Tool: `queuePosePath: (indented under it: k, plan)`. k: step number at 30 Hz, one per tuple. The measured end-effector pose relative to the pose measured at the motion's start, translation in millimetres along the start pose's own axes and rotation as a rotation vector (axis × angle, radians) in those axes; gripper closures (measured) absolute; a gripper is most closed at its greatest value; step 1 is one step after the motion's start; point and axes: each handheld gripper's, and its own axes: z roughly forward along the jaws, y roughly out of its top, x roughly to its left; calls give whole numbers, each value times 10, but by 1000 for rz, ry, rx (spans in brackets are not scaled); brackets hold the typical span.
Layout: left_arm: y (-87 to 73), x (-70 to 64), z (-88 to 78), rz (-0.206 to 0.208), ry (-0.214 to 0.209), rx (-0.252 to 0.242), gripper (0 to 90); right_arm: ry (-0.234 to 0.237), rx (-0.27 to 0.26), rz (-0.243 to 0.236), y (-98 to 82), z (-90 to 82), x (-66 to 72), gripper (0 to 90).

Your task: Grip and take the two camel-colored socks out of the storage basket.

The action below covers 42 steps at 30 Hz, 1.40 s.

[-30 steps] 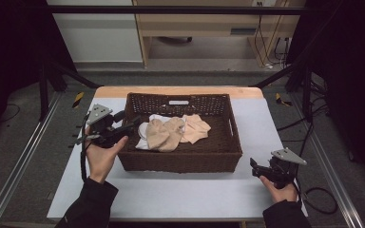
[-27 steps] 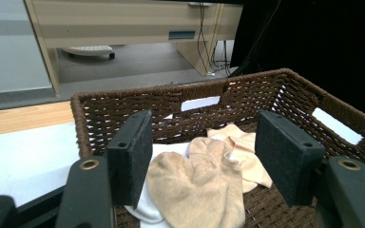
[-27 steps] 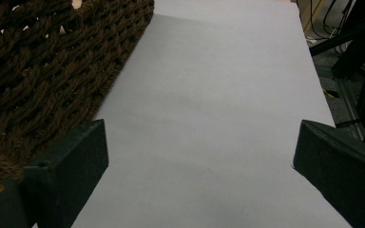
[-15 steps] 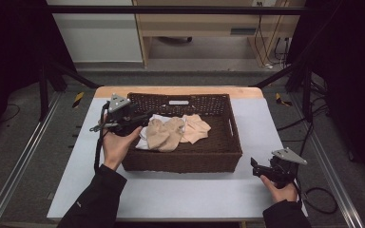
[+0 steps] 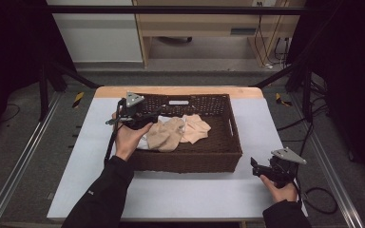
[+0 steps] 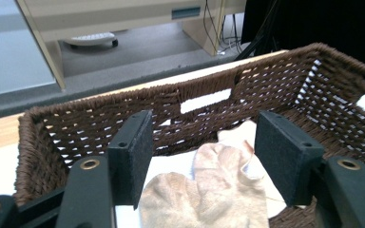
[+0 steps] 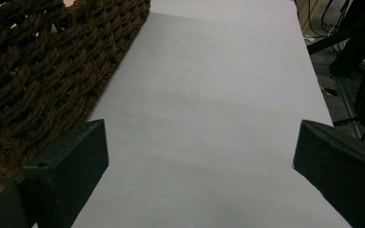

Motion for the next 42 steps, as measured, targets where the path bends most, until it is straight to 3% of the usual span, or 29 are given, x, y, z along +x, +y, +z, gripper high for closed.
queuePosePath:
  k: [7, 12, 16, 21, 27, 35, 42]
  plan:
    - [-103, 10, 195, 21, 21, 67, 355, -4, 0, -1, 0, 1, -2, 47]
    - [-237, 16, 328, 8, 12, 126, 349, -4, 4, -1, -1, 3, 0, 48]
    - [-334, 13, 403, 22, 9, 178, 359, -5, 7, -2, -2, 7, 1, 49]
    - [-378, 30, 432, 21, 16, 200, 371, -5, 9, -3, -2, 7, 6, 49]
    - [-447, 9, 471, 41, 39, 268, 376, -11, 14, -9, -4, 16, 6, 50]
    - [-504, -55, 535, 113, 66, 328, 347, -14, 20, -15, -8, 21, 4, 50]
    - [-548, -32, 595, 93, 43, 391, 329, -15, 25, -22, -9, 27, 11, 52]
